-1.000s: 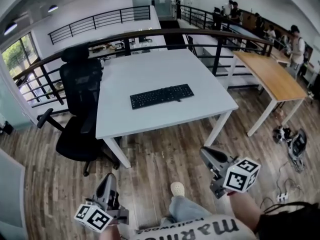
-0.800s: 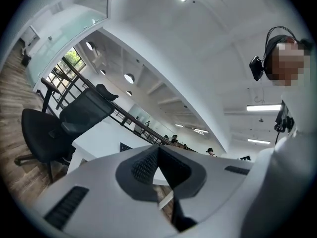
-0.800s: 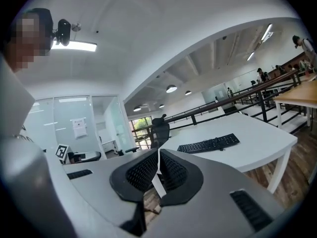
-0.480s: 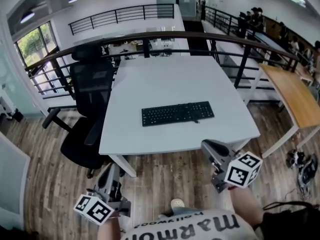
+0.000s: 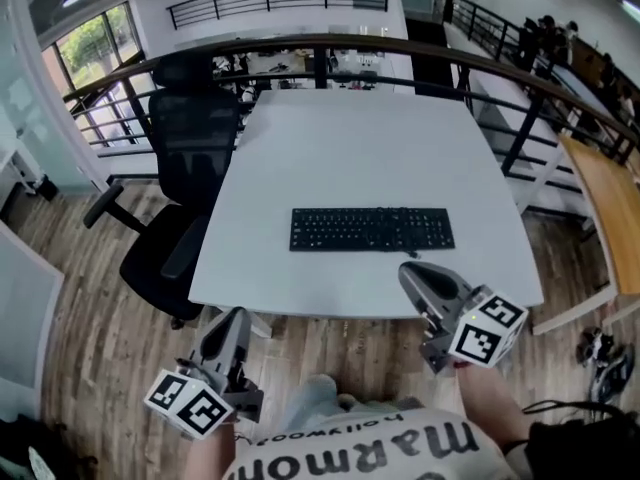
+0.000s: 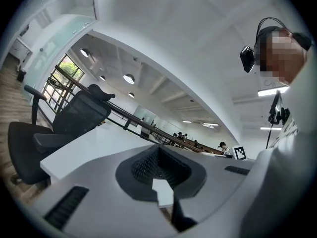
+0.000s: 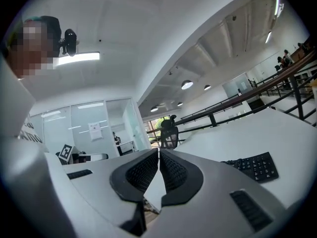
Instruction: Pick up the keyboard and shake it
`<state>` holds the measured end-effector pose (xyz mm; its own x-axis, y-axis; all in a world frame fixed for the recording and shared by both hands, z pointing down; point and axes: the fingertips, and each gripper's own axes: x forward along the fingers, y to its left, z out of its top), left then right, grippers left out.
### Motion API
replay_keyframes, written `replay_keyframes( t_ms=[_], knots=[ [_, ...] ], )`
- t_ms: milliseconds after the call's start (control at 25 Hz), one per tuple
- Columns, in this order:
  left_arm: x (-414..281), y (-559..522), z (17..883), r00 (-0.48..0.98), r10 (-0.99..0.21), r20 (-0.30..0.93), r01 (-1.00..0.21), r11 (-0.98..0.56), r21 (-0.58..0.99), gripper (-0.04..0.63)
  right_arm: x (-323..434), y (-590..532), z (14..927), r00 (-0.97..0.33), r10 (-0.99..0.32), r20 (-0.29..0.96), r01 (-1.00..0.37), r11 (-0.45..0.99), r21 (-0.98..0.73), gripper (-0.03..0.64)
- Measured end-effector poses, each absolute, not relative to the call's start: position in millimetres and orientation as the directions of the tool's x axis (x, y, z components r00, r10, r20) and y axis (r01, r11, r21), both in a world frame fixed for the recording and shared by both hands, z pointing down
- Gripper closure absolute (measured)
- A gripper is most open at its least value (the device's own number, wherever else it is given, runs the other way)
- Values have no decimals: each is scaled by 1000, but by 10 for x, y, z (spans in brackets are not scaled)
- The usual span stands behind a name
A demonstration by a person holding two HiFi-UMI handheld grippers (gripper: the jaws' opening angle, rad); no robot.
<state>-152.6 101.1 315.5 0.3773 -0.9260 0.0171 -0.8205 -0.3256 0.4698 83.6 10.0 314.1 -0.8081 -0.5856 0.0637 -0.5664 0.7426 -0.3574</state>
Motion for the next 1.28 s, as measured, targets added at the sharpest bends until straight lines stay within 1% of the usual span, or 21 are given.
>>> replay_keyframes(
  t_ms=[280,440,560,720,840,960,1120,1280],
  knots=[
    [-1666,636,3457,400,-906,140,-814,-281,508,595,634,-254,3542,-803,-571,173,-586,702,-403,580],
    [-1927,182,3667,385,-902,195,-807,-227,546,595,418,-548,3665,-781,-577,240,-622,677,-395,580],
    [-1970,-228,3775,378,-892,246,-817,-197,542,595,344,-832,3696,-769,-567,296,-639,675,-368,580],
    [-1907,-640,3854,458,-848,268,-808,-272,522,595,188,-1225,3716,-784,-534,317,-621,690,-373,580],
    [-1786,-789,3933,576,-775,258,-747,-371,552,595,4,-1384,3763,-804,-491,335,-593,700,-399,580],
    [-1667,-908,4056,653,-708,270,-696,-418,584,595,-86,-1485,3844,-800,-468,375,-594,706,-385,580],
    [-1605,-1107,4233,692,-649,316,-680,-441,586,595,-159,-1581,4045,-781,-412,469,-589,736,-334,580],
    [-1572,-1282,4413,664,-640,387,-716,-396,575,595,-172,-1585,4318,-752,-323,574,-551,787,-278,580]
  ],
)
